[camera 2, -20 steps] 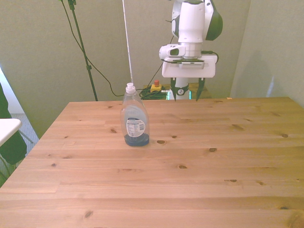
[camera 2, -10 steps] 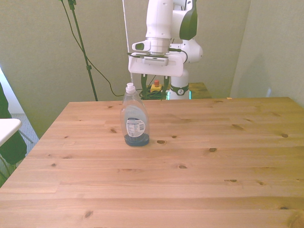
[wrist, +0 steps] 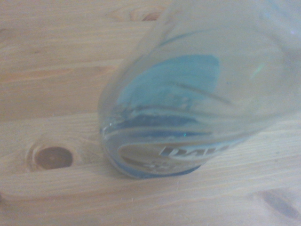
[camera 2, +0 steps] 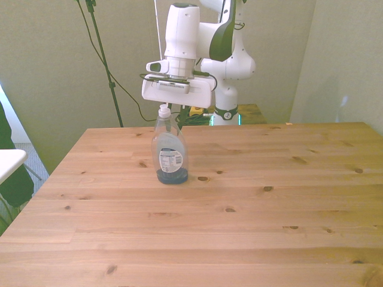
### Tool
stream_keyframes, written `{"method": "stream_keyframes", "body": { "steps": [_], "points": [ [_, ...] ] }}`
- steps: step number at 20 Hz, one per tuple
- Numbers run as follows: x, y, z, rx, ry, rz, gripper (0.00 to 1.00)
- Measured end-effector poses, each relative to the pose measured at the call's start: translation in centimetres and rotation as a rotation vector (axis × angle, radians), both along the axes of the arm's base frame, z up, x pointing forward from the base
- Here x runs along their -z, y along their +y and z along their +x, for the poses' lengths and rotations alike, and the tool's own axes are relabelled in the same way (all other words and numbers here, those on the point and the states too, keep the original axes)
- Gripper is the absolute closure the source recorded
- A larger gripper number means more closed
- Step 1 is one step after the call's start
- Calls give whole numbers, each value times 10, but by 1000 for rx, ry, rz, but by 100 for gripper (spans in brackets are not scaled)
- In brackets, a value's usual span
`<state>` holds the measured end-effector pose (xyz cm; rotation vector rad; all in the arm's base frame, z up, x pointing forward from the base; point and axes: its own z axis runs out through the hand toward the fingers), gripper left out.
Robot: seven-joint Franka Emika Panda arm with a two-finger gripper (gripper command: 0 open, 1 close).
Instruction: Knock down the dish soap
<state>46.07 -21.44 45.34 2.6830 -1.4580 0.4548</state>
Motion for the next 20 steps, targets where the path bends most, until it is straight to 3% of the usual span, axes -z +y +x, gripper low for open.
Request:
{"method": "stream_keyframes", "body": {
  "steps": [8, 14, 20],
  "points": [
    [-14, 4, 58, 98, -89, -27, 100],
    [-4, -9, 113, 165, -153, -29, 100],
    [-6, -25, 143, 208, -215, -21, 100]
  ]
}}
